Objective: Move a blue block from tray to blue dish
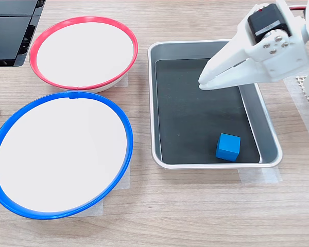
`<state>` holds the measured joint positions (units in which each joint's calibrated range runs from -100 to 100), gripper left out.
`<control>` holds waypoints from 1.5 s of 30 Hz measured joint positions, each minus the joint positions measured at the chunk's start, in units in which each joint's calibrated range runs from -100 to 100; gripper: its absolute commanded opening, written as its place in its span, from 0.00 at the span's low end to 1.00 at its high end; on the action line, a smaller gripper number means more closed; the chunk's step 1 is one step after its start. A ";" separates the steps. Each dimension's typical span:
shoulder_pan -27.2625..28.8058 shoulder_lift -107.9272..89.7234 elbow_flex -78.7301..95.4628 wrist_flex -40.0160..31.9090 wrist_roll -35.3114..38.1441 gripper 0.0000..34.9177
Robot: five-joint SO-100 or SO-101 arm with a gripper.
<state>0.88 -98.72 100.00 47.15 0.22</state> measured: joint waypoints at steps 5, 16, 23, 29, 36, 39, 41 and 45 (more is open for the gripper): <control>0.00 0.00 0.00 0.00 0.00 0.01; 0.00 0.00 0.00 0.00 0.00 0.01; -3.54 0.00 0.00 0.00 2.00 0.01; -2.48 2.64 -2.63 4.98 0.59 0.13; -8.85 26.09 -24.77 14.11 2.00 0.43; -12.57 37.51 -32.03 15.42 3.76 0.45; -15.40 42.97 -36.03 16.07 6.06 0.46; -18.41 54.90 -41.92 17.37 12.60 0.51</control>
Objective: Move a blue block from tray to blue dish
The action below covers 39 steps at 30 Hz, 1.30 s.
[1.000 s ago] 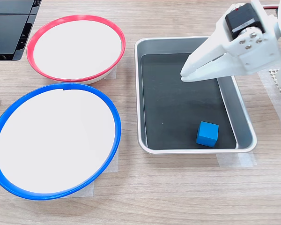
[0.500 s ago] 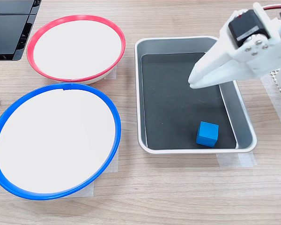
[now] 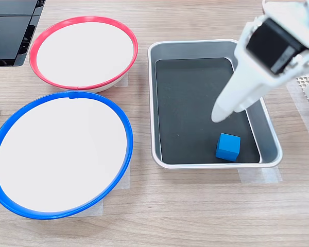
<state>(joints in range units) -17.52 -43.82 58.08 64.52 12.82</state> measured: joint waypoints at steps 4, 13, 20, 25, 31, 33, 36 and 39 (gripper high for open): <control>-0.35 8.95 -1.91 -0.08 6.59 0.53; -0.80 18.16 -2.36 -2.77 11.97 0.47; -0.97 22.76 -2.36 -6.53 12.80 0.28; -0.97 23.19 -2.36 -7.42 14.21 0.01; 1.59 22.76 -4.99 -2.94 15.82 0.01; 2.65 22.59 -12.70 1.06 15.38 0.01; 4.42 23.96 -21.14 2.12 14.02 0.01; 5.40 29.84 -33.85 0.49 12.16 0.01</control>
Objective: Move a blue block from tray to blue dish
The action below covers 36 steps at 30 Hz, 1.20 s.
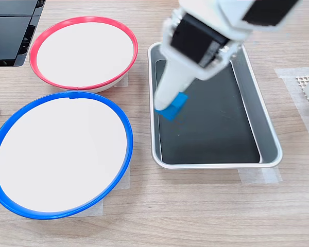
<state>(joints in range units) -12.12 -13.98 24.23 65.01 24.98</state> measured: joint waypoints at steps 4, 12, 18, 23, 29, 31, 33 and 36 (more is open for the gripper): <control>0.09 11.51 -13.70 -7.91 -3.08 0.01; -0.88 31.63 -26.59 -19.00 -4.69 0.19; -0.09 36.83 -28.77 -22.59 -3.47 0.73; -0.27 36.32 -28.04 -24.63 -2.88 0.07; 3.45 17.48 -8.26 -38.58 -11.33 0.00; 6.55 3.58 5.81 -45.35 -16.75 0.00; 8.50 -8.61 18.51 -48.37 -19.73 0.00; 11.24 -24.81 35.84 -50.00 -22.08 0.00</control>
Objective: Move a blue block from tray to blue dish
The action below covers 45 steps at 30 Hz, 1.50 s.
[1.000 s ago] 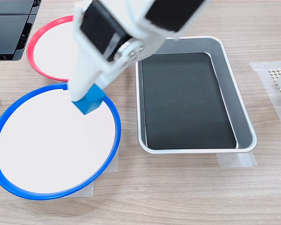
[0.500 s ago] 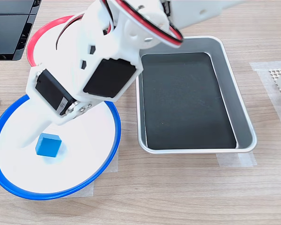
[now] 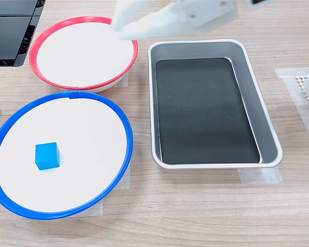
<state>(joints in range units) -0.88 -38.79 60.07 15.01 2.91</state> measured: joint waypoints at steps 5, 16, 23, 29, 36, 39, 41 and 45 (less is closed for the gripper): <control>3.63 -24.47 21.78 6.20 -1.07 0.00; 3.36 -54.90 39.93 23.65 -2.74 0.00; 3.36 -60.27 39.93 31.97 -3.47 0.01; 3.36 -60.53 39.93 32.30 -3.47 0.01; 3.36 -59.93 39.93 32.30 -3.47 0.01; 3.36 -59.93 39.93 32.30 -3.47 0.01; 3.36 -59.93 39.93 32.30 -3.47 0.01; 3.36 -59.93 39.93 32.30 -3.47 0.01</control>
<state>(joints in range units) 2.48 -98.72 100.00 47.31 -0.56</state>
